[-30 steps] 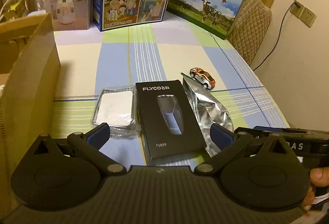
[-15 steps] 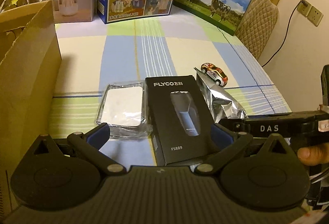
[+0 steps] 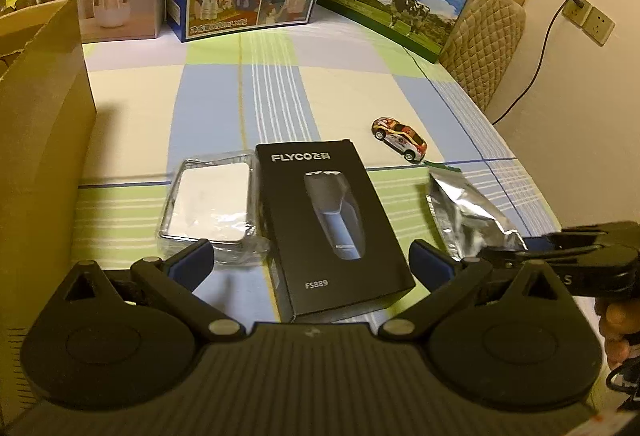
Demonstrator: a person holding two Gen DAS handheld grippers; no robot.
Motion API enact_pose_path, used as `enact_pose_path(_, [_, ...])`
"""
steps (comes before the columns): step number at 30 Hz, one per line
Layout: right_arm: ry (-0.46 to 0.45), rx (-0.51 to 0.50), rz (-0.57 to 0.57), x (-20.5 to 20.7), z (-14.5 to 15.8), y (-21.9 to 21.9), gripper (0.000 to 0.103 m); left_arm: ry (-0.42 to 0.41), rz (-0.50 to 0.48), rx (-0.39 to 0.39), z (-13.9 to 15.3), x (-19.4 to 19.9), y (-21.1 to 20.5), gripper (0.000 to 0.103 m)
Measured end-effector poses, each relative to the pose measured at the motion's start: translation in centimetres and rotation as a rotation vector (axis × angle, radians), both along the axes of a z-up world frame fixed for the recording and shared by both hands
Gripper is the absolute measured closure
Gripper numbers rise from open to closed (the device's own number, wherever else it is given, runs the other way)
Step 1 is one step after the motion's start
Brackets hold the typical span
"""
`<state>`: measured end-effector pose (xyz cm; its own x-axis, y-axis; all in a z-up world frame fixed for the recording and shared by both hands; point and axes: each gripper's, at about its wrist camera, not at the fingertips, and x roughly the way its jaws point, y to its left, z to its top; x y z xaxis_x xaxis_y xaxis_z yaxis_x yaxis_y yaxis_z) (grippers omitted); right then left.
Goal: Organize objects
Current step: 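Grasp the black FLYCO box with the left tool while the right tool grasps the silver tea bag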
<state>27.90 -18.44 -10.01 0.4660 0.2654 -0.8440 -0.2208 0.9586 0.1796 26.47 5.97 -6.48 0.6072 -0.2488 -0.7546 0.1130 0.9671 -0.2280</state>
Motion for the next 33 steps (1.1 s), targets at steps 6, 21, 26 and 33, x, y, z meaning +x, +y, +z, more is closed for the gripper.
enact_pose_path(6, [-0.033,0.002,0.019,0.3,0.6,1.8,0.027,0.004,0.007,-0.006,-0.1,0.1,0.0,0.001])
enact_pose_path(21, [-0.063,-0.181,0.082,-0.1,-1.1,3.8,0.059,0.016,-0.015,-0.006,-0.7,0.4,-0.5,0.001])
enact_pose_path(26, [-0.057,-0.142,0.055,0.1,-0.6,3.4,0.061,0.019,-0.034,0.032,-0.9,0.7,-1.5,0.001])
enact_pose_path(33, [-0.055,-0.131,0.046,0.3,-0.5,3.4,0.061,0.035,-0.044,0.074,-1.9,1.4,-3.3,0.005])
